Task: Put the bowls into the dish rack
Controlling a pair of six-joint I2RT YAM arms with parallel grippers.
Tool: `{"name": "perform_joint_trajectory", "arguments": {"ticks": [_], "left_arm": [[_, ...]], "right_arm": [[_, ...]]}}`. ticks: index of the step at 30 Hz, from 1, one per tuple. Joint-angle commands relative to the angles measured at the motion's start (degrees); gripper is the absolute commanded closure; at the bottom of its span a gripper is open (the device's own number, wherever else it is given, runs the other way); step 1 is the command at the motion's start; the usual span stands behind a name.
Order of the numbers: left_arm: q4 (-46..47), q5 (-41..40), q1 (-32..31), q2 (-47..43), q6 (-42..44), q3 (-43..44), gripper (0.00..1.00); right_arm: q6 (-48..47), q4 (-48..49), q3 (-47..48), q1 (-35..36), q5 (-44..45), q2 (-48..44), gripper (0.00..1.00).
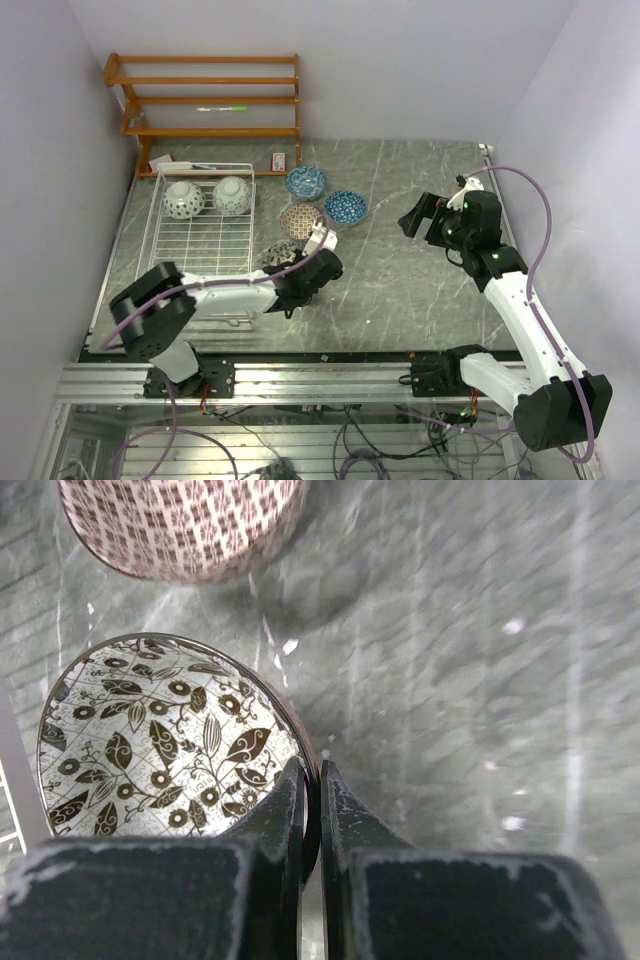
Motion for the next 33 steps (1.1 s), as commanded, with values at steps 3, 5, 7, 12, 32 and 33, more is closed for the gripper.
{"name": "perform_joint_trajectory", "arguments": {"ticks": [3,5,7,12,32,33], "left_arm": [[6.26,10.9,4.1,-16.79,-2.05,0.89,0.93],[8.57,16.82,8.21,-21.3,-3.39,0.72,0.93],[10.05,23.63,13.3,-24.82,-5.86,0.24,0.93],[10.89,35.41,26.8,-31.3,-10.11,-1.39,0.93],[79.23,77.06,71.23,-20.54,-56.59,-33.16,0.93],[83.21,77.26,71.62,-17.91,-58.53,-33.91,0.93]], "right_arm": [[-0.35,-0.45,1.19,-0.5,-0.36,-0.39,0.0],[-0.41,-0.5,1.55,-0.49,-0.53,-0.35,0.0],[-0.42,-0.41,1.9,-0.55,-1.01,-0.39,0.0],[-0.13,0.17,1.9,-0.53,-2.41,-0.07,0.0],[0.08,0.64,0.67,-0.49,-4.91,-1.69,0.0],[0.12,0.73,0.57,-0.53,-4.94,-1.65,0.0]]}}
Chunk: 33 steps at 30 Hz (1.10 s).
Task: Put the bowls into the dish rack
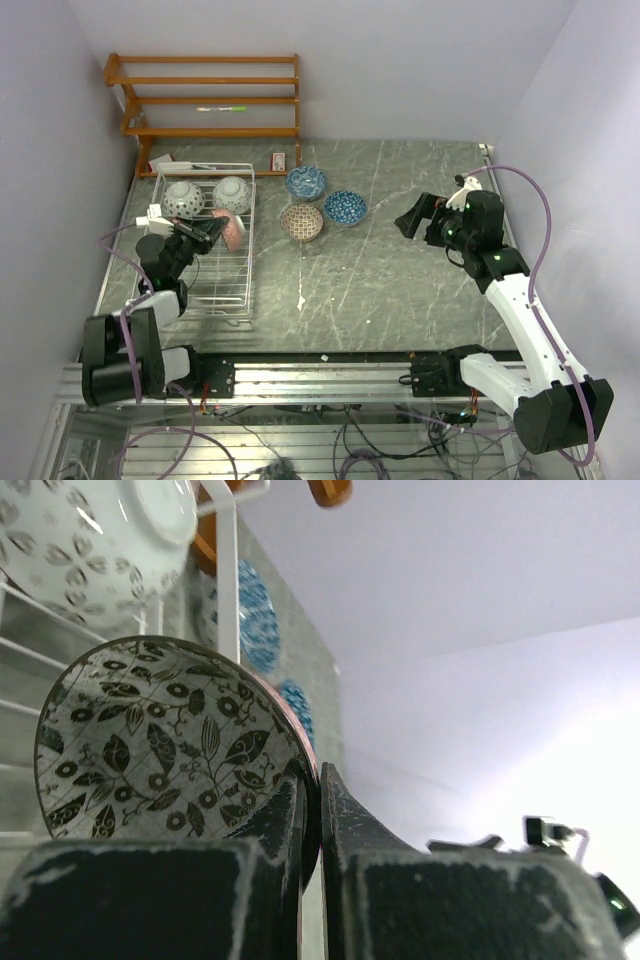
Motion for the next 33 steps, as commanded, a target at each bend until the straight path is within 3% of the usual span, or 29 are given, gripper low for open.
{"name": "perform_joint_trajectory", "arguments": {"ticks": [1,8,13,18,26,30,33], "left_arm": [[32.42,6.79,1.78,8.5,-14.34,-2.77,0.93],[48.05,6.8,3.11,25.38,-22.29,-3.08,0.93],[45.06,7.69,5.25,30.0,-21.97,-2.69,0.93],[28.34,8.95,7.46,27.24,-14.1,-1.7,0.93],[-13.5,3.49,7.69,11.71,4.03,6.0,0.93],[-22.41,1.95,7.82,9.09,6.48,9.17,0.89],[-22.85,1.91,7.98,9.63,6.99,8.99,0.89]], "right_arm": [[0.06,0.81,0.11,-0.49,-0.69,-0.73,0.0],[-0.07,1.4,-0.49,-0.47,-0.39,0.01,0.0],[-0.36,1.65,-0.56,-0.48,0.28,0.34,0.0],[-0.14,2.8,-1.03,-0.49,-0.23,1.52,0.0],[0.07,4.19,-1.27,-0.48,-1.13,2.75,0.0],[0.15,4.85,-1.27,-0.51,-1.8,3.24,0.0],[0.02,5.12,-1.44,-0.5,-2.12,3.49,0.0]]}}
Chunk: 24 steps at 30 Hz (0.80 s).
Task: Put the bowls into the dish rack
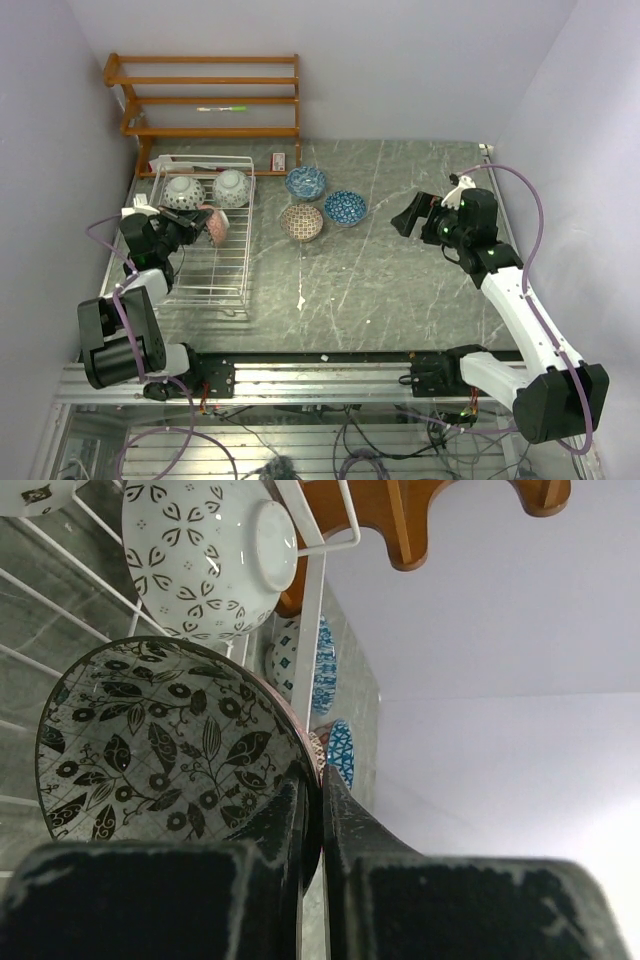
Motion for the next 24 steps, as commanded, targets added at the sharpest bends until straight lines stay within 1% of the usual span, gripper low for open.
{"name": "perform_joint_trajectory", "arguments": {"ticks": [1,5,7,10,12,16,18,20,24], "left_arm": [[-11.28,-1.7,0.9,1.17,4.76,-0.97,0.92],[-0.08,0.28,1.2,2.92,-0.48,-4.8,0.93],[1.71,1.15,1.14,2.82,-1.93,-4.88,0.93],[3.92,1.47,1.16,0.33,-4.44,-4.64,0.93],[2.5,1.65,1.18,-1.88,-4.77,-3.0,0.93],[-7.62,1.82,1.09,-5.58,-2.53,3.58,0.93],[-9.41,2.18,0.96,-5.83,-2.28,5.66,0.93],[-7.79,2.96,0.77,-4.62,-3.61,6.56,0.93],[-0.99,4.11,-0.61,-0.07,-7.78,7.18,0.93]], "right_arm": [[-0.17,2.01,-0.57,-0.53,-0.86,0.32,0.0],[-0.51,1.82,-0.55,-0.53,-0.73,0.47,0.0],[-0.69,1.67,-0.48,-0.52,-0.51,0.39,0.0],[-0.59,1.8,-0.57,-0.53,-0.38,0.35,0.0],[-0.43,2.01,-0.57,-0.53,-0.41,0.47,0.0],[-0.24,2.4,-0.24,-0.6,-0.72,1.11,0.0],[0.0,2.8,-0.22,-0.62,-0.87,1.35,0.0],[0.12,3.18,-0.22,-0.68,-1.07,1.54,0.0],[0.1,3.54,-0.23,-0.62,-0.9,1.95,0.0]]}}
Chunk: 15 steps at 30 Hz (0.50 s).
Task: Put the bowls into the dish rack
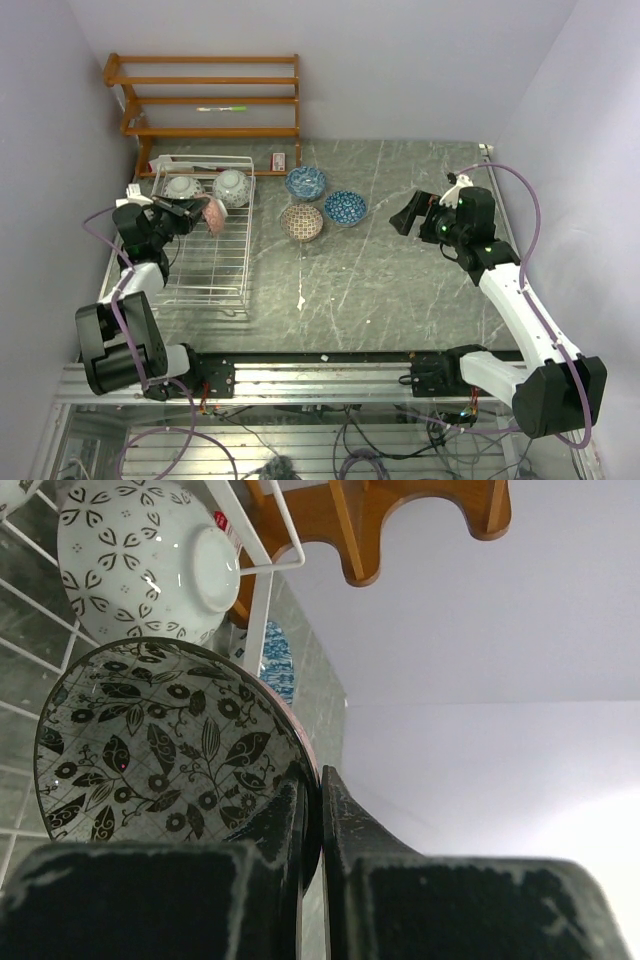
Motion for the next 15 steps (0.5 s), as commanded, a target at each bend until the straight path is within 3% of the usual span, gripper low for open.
{"name": "perform_joint_trajectory", "arguments": {"ticks": [1,9,15], "left_arm": [[6.6,3.07,-1.89,4.28,-4.4,2.38,0.93],[2.33,1.2,-6.26,9.82,-1.42,7.13,0.93],[6.78,1.36,-8.7,14.73,-2.79,6.99,0.93]], "right_arm": [[-0.03,2.08,-0.13,-0.72,-0.28,0.39,0.0],[-0.38,1.67,0.38,-1.15,0.88,-0.15,0.0],[-0.05,2.3,-0.22,-1.33,0.59,-0.08,0.0]]}}
